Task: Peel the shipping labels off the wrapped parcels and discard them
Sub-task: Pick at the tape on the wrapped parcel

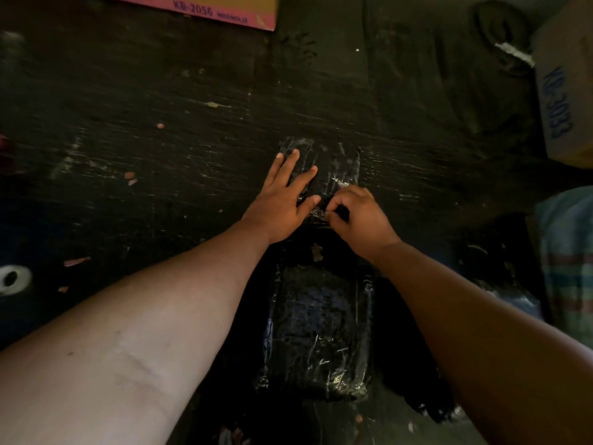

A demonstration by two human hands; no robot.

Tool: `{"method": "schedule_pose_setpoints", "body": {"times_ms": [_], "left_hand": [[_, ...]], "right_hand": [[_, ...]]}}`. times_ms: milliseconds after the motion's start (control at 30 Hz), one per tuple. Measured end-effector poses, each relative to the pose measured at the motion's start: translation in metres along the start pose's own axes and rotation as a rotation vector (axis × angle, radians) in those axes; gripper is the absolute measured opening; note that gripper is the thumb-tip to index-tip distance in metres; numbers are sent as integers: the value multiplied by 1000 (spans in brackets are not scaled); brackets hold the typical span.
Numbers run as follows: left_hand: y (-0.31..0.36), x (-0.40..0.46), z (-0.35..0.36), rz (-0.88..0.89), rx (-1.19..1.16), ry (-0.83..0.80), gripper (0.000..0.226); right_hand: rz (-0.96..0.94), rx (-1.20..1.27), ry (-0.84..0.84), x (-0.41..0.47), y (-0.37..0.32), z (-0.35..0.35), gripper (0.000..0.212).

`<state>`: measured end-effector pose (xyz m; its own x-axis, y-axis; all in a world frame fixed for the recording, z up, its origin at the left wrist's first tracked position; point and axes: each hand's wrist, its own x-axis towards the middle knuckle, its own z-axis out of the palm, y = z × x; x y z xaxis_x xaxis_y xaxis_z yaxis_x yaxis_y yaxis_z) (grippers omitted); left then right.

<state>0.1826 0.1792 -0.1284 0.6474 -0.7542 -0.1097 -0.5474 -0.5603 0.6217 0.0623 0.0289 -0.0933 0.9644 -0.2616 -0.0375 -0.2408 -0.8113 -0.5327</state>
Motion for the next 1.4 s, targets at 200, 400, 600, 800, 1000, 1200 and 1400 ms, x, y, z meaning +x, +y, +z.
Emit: {"method": "schedule_pose_setpoints", "body": {"times_ms": [200,400,600,800,1000,1200,1400], "left_hand": [[1,0,-1,-16,5,-18,63],[1,0,-1,-15,-1,-14,63],[0,1,-1,-13,11,-15,63],[1,0,-1,-12,9,-16,63],[3,0,-2,-18,1,-22,63],[3,-1,-3,-25,1,-29,63],[1,0,-2,-15,4,-29,64]], "right_hand": [[5,-31,31,-1,-2,6,10],[30,-112,27,3,-13,5,9],[-7,-106,-33,-2,-8,2,5],[28,-63,12,-4,-7,2,8],[42,-158,58,-1,-13,11,12],[72,-245,37,3,-21,15,19],[-59,-149,-36,-7,-6,4,5]]}}
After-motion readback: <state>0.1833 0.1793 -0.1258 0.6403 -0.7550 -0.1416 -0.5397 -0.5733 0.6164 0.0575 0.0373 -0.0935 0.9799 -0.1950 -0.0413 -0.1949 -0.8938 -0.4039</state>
